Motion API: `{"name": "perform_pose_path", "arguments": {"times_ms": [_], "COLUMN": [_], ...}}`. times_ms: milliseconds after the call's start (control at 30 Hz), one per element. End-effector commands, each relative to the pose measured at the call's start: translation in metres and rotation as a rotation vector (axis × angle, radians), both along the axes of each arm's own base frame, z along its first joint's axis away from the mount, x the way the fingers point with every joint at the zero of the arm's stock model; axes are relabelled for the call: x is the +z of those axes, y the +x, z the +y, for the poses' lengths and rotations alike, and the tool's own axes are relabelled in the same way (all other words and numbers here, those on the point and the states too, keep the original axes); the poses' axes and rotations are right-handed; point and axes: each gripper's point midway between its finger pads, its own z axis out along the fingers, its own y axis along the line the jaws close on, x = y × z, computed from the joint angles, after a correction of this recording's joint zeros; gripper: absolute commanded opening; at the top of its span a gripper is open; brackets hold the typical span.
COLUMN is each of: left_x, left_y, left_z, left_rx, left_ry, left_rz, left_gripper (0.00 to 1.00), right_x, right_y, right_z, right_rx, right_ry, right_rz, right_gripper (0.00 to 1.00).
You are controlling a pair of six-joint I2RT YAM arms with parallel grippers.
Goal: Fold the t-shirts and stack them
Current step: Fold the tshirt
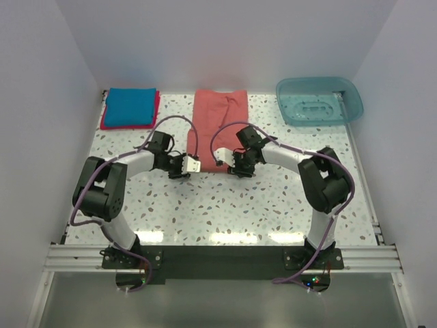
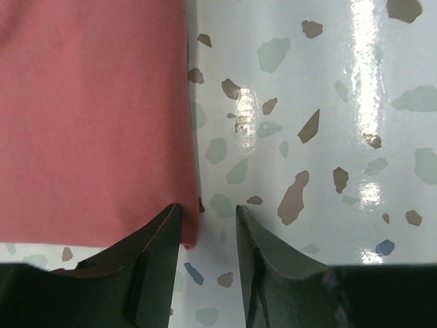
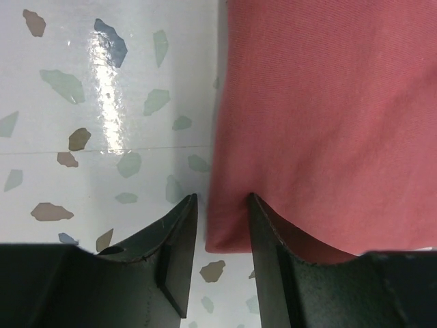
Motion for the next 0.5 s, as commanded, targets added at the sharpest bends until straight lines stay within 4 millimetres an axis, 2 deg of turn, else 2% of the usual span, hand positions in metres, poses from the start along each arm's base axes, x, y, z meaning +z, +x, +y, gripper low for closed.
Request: {"name": "perform_pose_path", "arguments": {"times_ms": [0, 100, 133, 200, 267, 300, 467], "left_x": [-0.001, -0.006, -0.011, -0.009, -0.006, -0.004, 0.046], "left_y": [0.008, 0.008, 0.008, 0.015, 0.024, 0.023, 0.045], "left_z": [-0.002, -0.005, -0.004, -0.004, -0.003, -0.003, -0.010], "left_rx": [-0.028, -0.032, -0.025, 0.004, 0.032, 0.039, 0.086], "left_ry": [0.006, 0.026, 0.037, 0.047, 0.054, 0.053, -0.039], "left_rz": [-0.054, -0.032, -0.013, 0.001, 0.002, 0.018, -0.037], "left_gripper": [0.42, 0.32, 0.23, 0.10, 0.01, 0.00, 0.00], "right_x": [-0.016, -0.021, -0.022, -0.021, -0.013, -0.006, 0.038], "right_y": [0.006, 0.006, 0.005, 0.004, 0.004, 0.006, 0.023], "right_z": [-0.010, -0.015, -0.016, -0.015, -0.011, -0.009, 0.001], "right_rx": [0.000, -0.007, -0.009, -0.018, -0.019, -0.027, -0.063], "right_ry": [-0.054, -0.078, -0.082, -0.077, -0.061, -0.047, 0.046], "right_rz": [-0.042, -0.047, -0.045, -0.028, -0.019, -0.024, -0.059], "right_gripper": [0.38, 0.23, 0.11, 0.00, 0.00, 0.00, 0.00]}}
